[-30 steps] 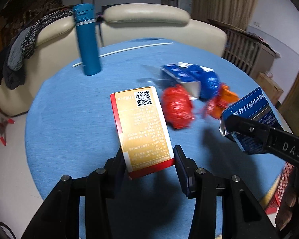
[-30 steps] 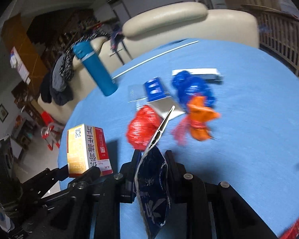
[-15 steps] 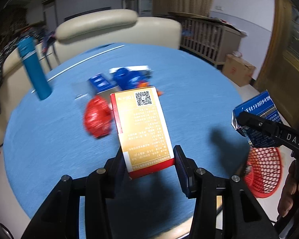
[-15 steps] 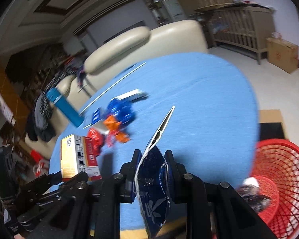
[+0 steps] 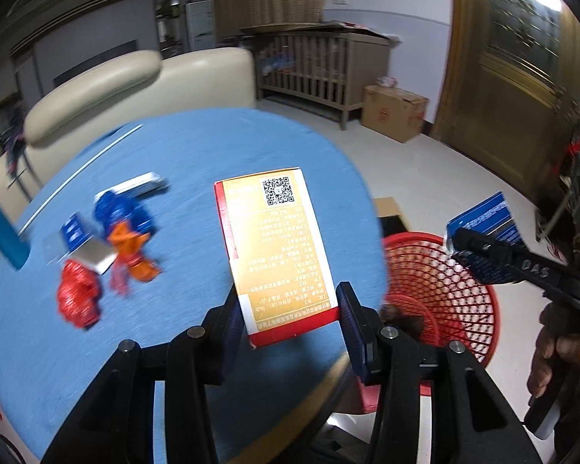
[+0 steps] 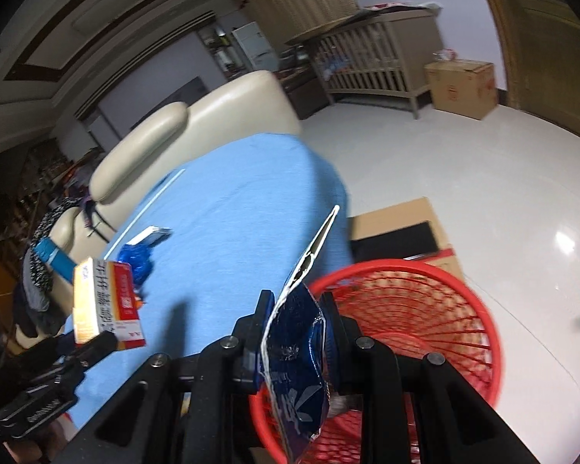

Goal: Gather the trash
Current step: 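Carry both boxes over the red basket and open the right tool, then lower the medicine box into the basket and open the left tool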

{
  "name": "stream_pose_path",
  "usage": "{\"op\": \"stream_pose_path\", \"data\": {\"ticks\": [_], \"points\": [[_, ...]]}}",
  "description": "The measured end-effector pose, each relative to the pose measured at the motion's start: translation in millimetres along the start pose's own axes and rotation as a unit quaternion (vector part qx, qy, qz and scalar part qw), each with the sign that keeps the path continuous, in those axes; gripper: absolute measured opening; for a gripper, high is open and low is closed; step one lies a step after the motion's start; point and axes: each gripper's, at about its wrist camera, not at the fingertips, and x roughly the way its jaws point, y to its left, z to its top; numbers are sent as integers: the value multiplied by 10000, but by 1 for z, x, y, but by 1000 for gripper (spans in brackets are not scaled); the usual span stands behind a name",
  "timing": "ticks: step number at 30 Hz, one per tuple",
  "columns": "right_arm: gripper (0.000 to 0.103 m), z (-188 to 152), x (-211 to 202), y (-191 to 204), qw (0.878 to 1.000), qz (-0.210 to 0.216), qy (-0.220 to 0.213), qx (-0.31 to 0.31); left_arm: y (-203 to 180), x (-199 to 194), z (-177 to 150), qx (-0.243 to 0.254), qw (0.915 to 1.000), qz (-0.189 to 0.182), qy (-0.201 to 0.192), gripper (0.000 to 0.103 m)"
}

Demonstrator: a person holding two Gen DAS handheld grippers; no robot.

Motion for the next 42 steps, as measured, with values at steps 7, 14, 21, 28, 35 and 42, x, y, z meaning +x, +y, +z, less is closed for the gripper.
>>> {"op": "stream_pose_path", "data": {"ticks": [7,14,21,28,35,42], "points": [[25,-8,5,-33,9993,-262,168,222,-39,9,9,389,9989,-262,66,48],[27,-22,17,-55,9967,-486,484,434,-63,18,13,607,9972,-394,176,48],[75,-31,23,-74,9926,-719,720,657,-79,28,13,741,9956,-492,307,48],[75,-27,0,-84,9929,-770,339,845,-93,38,10,865,9935,-592,450,48],[75,-18,-14,-99,9909,-812,12,1076,-110,49,12,1031,9903,-722,589,48],[75,-15,-25,-111,9883,-861,-196,1242,-123,58,16,1181,9872,-788,723,48]]}}
